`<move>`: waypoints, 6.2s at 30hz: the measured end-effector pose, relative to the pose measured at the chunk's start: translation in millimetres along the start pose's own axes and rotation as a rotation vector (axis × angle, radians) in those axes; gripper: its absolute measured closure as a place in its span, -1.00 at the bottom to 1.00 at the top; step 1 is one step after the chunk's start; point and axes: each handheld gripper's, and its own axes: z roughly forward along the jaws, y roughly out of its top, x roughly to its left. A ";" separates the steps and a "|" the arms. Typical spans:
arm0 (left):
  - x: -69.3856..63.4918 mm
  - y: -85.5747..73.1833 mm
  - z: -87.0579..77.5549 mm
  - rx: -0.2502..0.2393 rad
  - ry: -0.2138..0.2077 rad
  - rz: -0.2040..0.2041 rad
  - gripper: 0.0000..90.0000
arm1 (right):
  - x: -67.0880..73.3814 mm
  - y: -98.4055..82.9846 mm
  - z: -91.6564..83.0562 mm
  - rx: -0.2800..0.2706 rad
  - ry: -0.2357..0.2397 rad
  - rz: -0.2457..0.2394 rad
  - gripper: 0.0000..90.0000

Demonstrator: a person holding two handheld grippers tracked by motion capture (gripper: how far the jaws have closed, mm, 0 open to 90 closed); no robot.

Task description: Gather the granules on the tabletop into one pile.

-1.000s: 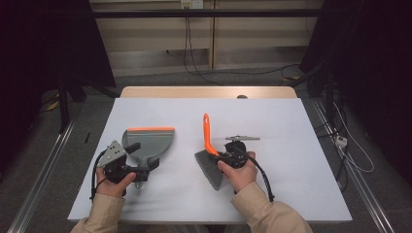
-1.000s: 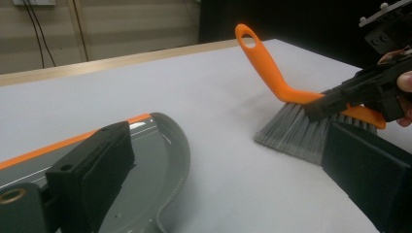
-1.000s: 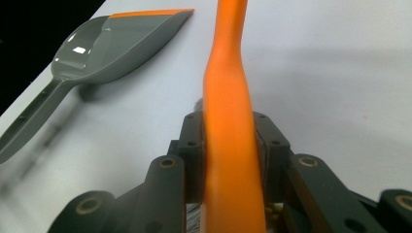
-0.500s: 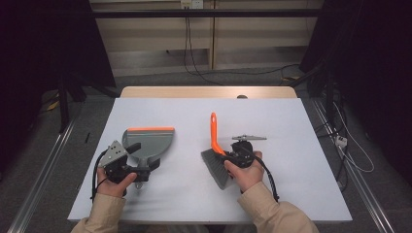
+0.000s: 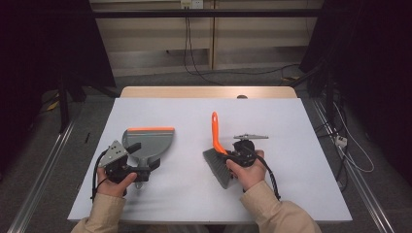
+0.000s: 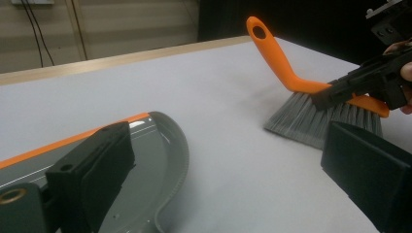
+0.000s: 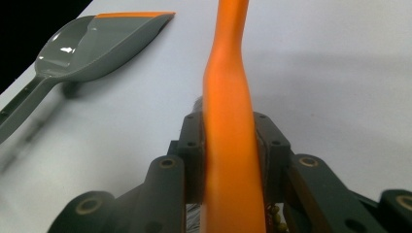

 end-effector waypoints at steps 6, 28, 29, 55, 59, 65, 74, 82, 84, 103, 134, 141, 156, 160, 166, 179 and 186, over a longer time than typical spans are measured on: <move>-0.3 0.1 1.1 0.002 -0.003 -0.001 -0.90 | 3.2 2.3 -0.2 -0.004 0.029 0.009 0.56; 1.5 0.2 0.4 -0.002 -0.002 -0.009 -0.90 | -22.1 51.7 -19.3 -0.119 0.119 -0.324 0.57; 1.6 0.2 0.5 -0.002 -0.002 -0.009 -0.90 | -24.8 53.2 -18.0 -0.118 0.117 -0.367 0.57; 5.7 -2.4 1.2 0.008 0.007 -0.026 -0.90 | -34.0 64.4 35.5 -0.083 0.274 -0.799 0.57; 6.0 -2.4 1.4 0.008 0.008 -0.028 -0.90 | -31.5 65.2 38.9 -0.078 0.302 -0.835 0.58; 5.8 -2.4 1.0 0.008 0.007 -0.026 -0.90 | -23.2 60.0 44.4 -0.052 0.347 -0.925 0.58; 6.0 -2.5 -0.2 0.006 0.010 -0.025 -0.90 | -18.6 53.8 37.4 0.007 0.403 -0.986 0.58; 5.0 -2.2 -0.3 0.005 0.009 -0.024 -0.90 | -17.3 45.3 25.6 0.042 0.434 -1.010 0.57; 4.8 -2.2 -0.3 0.006 0.008 -0.023 -0.90 | -16.6 42.9 22.4 0.051 0.436 -1.015 0.57; 0.7 -0.2 1.8 0.007 0.004 -0.010 -0.90 | -13.7 23.8 -0.6 0.051 0.436 -1.010 0.57; 0.0 0.2 2.1 0.003 0.000 -0.009 -0.90 | -18.4 12.7 -35.1 -0.128 -0.087 -0.393 0.58; -1.4 1.3 1.9 0.005 0.001 -0.007 -0.90 | -19.0 1.1 -36.3 -0.141 -0.201 -0.306 0.58; -2.7 2.7 1.5 -0.003 -0.004 -0.003 -0.90 | 13.9 -16.3 -12.7 -0.219 -0.257 -0.263 0.57; -2.5 2.5 1.6 -0.003 -0.003 -0.005 -0.90 | 16.3 -16.1 -9.3 -0.233 -0.257 -0.245 0.58; -2.3 2.7 1.3 -0.003 -0.003 -0.005 -0.90 | 20.8 -17.6 -7.3 -0.249 -0.266 -0.227 0.58; -1.8 2.8 0.4 -0.006 -0.001 -0.004 -0.90 | 18.8 -11.6 -16.5 -0.262 -0.266 -0.232 0.58; -1.7 3.4 0.7 -0.006 -0.004 -0.006 -0.90 | 32.7 2.5 -23.0 -0.303 -0.208 -0.226 0.58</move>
